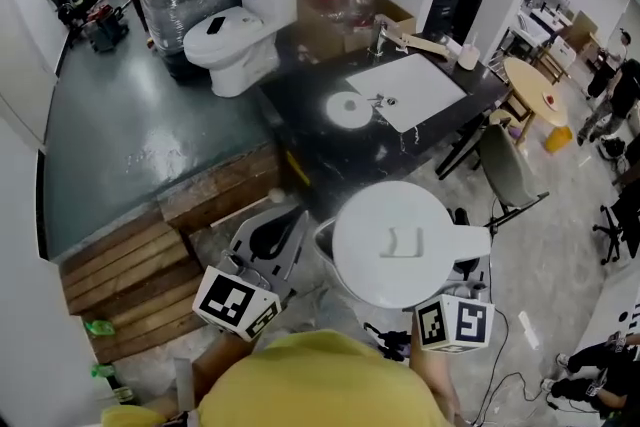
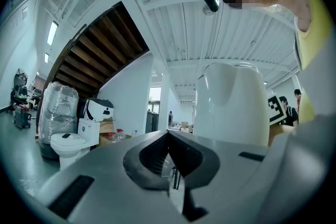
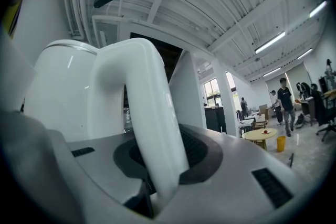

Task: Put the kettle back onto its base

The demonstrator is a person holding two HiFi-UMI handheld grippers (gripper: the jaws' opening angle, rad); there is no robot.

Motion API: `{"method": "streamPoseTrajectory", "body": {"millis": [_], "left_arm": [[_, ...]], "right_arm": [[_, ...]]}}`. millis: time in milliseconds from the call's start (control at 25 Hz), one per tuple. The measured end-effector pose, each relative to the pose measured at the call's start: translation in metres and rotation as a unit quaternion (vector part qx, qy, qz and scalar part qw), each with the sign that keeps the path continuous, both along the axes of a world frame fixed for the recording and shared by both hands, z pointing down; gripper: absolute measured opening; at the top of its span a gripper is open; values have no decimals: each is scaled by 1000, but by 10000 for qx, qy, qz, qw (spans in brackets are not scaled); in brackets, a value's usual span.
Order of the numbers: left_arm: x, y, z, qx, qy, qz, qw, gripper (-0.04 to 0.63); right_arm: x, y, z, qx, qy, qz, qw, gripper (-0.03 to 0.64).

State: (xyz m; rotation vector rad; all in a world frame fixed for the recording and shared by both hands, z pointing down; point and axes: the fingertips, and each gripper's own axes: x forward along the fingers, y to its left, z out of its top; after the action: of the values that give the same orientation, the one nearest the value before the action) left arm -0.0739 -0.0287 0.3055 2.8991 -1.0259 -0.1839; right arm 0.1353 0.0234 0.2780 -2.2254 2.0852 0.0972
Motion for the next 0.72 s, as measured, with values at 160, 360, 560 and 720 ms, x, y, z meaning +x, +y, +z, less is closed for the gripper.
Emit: {"method": "streamPoseTrajectory", "body": {"millis": [160,360,560,720], "left_arm": [[10,-33,-4,41,4,-31,10000,5],[22,-71,-7,-2,11,-102,9999,5],[39,-106,-8,-26,-2,-183,9998,5],[53,-132,-9,-38,-28,-296,9995,5]], "right_arm": [[11,-36,-2,47,-5,-30,10000,91],[27,-79,-6,49,-6,-70,10000,91],[48,-117,-9,80,6,-98,9999,91],[66,-149,-10,91,-22,-187,9998,91]]}}
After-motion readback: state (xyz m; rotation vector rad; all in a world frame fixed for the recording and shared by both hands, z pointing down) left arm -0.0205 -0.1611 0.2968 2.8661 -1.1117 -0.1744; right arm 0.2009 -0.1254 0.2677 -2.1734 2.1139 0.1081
